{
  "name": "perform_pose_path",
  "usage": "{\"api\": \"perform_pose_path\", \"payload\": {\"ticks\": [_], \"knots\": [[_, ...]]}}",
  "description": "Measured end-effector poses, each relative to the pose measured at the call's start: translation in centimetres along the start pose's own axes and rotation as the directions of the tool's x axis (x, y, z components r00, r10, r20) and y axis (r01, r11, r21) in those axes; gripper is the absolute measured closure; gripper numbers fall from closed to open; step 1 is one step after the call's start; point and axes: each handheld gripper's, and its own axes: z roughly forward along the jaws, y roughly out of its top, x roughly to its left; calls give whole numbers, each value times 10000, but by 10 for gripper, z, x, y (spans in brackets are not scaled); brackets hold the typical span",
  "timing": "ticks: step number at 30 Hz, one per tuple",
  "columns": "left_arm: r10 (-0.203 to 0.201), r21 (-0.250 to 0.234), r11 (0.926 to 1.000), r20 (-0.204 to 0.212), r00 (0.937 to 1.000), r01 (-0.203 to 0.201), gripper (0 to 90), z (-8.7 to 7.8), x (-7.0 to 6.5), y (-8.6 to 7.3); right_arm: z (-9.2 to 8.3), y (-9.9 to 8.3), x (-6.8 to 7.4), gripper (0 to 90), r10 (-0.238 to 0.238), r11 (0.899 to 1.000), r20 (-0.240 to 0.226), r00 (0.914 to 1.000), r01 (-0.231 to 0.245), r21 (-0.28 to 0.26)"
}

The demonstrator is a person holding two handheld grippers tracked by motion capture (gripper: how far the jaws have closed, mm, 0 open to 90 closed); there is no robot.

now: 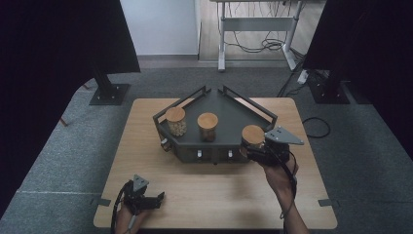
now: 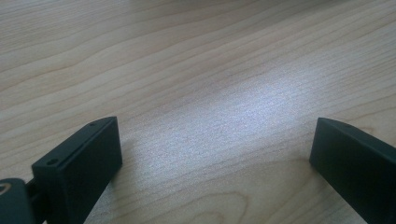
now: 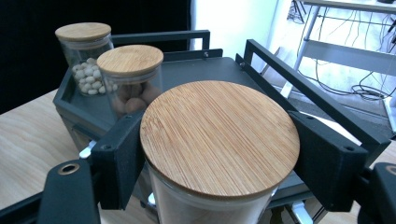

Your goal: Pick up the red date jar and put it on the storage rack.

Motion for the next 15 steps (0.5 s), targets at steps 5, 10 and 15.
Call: {"api": "perform_pose_path", "payload": {"ticks": [5,10,15], "knots": [[25,11,10000,16,10000,-25,20,0,0,0,4,3,-2,229,24,10000,57,10000,-24,-26],[29,10,10000,18,10000,-29,20,0,0,0,9,5,-3,229,30,10000,120,9999,-30,-25],[29,11,10000,20,10000,-29,20,0,0,0,13,7,-3,229,12,10000,169,9999,-12,-10]]}}
